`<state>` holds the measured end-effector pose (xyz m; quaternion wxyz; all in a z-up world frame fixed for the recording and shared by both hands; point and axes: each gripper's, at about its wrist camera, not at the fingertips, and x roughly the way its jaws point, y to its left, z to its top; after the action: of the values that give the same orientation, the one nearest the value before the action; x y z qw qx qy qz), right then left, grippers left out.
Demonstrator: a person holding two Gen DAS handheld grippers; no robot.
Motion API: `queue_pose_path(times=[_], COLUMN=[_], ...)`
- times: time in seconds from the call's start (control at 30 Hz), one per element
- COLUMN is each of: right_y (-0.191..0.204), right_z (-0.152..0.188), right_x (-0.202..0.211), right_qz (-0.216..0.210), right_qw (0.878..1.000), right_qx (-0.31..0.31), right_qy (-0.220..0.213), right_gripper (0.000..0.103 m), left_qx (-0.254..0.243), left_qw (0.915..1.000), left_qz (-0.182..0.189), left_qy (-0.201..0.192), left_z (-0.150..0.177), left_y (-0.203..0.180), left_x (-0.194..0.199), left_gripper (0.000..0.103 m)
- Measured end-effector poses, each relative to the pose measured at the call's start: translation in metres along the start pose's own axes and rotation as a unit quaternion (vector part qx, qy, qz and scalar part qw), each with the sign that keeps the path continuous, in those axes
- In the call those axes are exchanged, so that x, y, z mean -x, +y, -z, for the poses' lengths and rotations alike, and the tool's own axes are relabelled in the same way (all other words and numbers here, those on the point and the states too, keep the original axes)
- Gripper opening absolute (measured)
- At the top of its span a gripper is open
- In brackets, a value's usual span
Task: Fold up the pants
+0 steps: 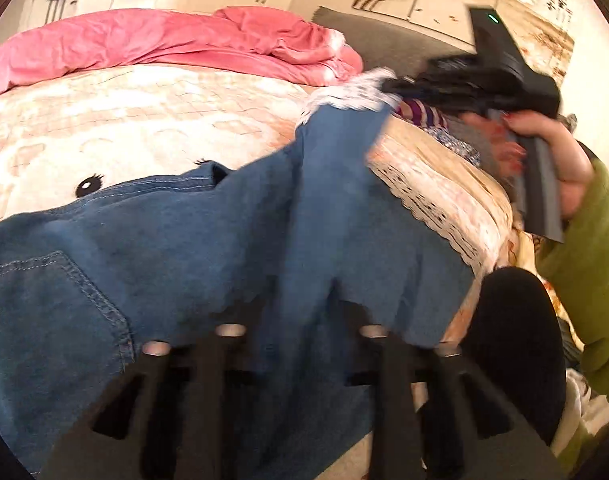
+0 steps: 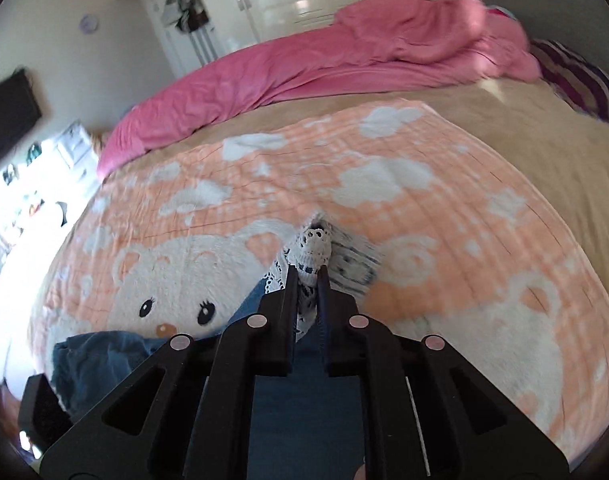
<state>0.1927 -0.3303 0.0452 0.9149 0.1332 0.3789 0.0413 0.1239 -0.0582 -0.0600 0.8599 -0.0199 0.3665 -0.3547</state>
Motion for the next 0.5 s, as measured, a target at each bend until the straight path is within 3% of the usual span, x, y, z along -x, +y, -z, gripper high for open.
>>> queue_pose_path(times=[0.07, 0.2, 0.5], right_y=[-0.02, -0.052, -0.081], right_z=[0.015, 0.057, 0.13], right_x=[0.016, 0.047, 0.052], right_qz=[-0.004, -0.022, -0.037], right_qw=[1.0, 0.996, 0.985], right_qx=[-0.025, -0.085, -0.152], right_qy=[0.001, 0.011, 0.076], right_gripper=[0.004, 0.004, 0.007], left_qx=[-0.024, -0.059, -0.105], left_qw=[0.9997, 0.9982, 0.9944], left_qz=[-0.002, -0.002, -0.001], left_qy=[-0.003, -0.01, 0.001], left_z=[0.001, 0.002, 0.011], left_y=[-0.006, -0.013, -0.022], left_x=[0.003, 0.015, 0.025], left_gripper=[0.005, 0.005, 0.005])
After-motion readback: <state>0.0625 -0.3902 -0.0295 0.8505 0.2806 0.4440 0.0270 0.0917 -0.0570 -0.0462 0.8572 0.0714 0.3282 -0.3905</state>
